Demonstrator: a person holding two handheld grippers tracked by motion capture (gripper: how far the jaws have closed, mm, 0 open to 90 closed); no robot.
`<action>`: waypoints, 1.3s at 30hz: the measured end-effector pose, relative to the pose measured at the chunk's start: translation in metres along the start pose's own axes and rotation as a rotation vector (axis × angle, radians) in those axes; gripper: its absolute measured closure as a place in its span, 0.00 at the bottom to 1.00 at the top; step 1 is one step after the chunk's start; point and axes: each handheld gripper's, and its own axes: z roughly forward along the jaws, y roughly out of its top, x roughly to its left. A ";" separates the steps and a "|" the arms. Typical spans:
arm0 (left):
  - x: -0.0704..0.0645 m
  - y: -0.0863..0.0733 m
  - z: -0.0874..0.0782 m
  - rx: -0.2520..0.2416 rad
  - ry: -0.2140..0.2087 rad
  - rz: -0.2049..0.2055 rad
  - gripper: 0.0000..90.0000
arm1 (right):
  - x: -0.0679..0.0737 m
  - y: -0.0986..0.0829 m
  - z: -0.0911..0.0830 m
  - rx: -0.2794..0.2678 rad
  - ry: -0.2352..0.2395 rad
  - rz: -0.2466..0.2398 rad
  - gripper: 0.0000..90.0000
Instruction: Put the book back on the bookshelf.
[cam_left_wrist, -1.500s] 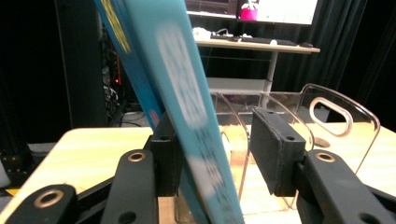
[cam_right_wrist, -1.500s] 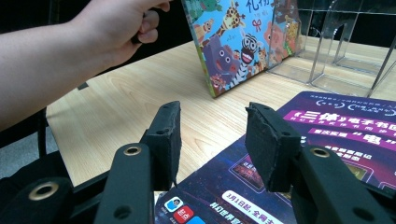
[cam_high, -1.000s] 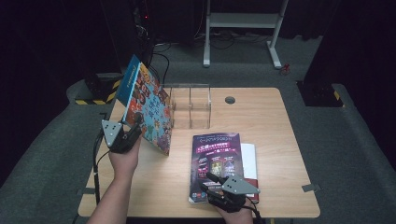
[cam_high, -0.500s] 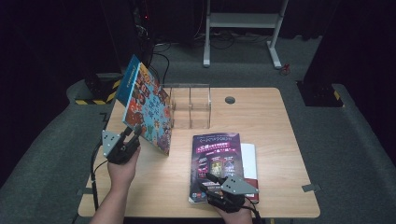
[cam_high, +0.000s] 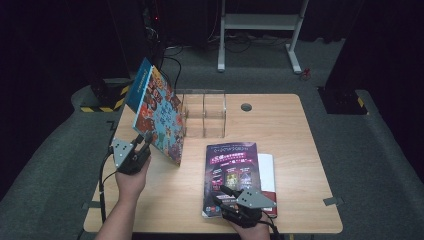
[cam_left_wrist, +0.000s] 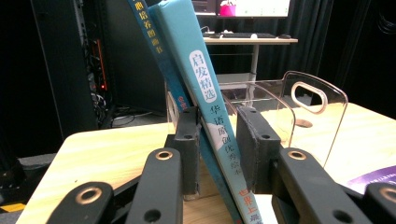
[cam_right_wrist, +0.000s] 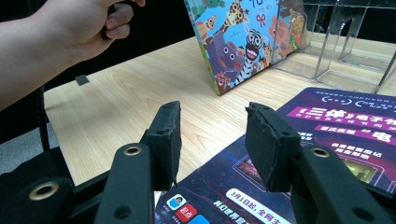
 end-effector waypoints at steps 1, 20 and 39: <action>0.001 0.000 0.001 -0.001 0.001 0.004 0.79 | 0.000 0.000 0.000 0.000 0.000 -0.001 0.62; 0.004 -0.001 0.001 0.002 0.008 -0.013 0.79 | -0.001 0.000 -0.001 -0.008 -0.003 0.002 0.62; 0.018 -0.014 -0.030 0.113 -0.089 -0.104 0.50 | -0.003 0.001 -0.002 0.013 -0.012 -0.005 0.60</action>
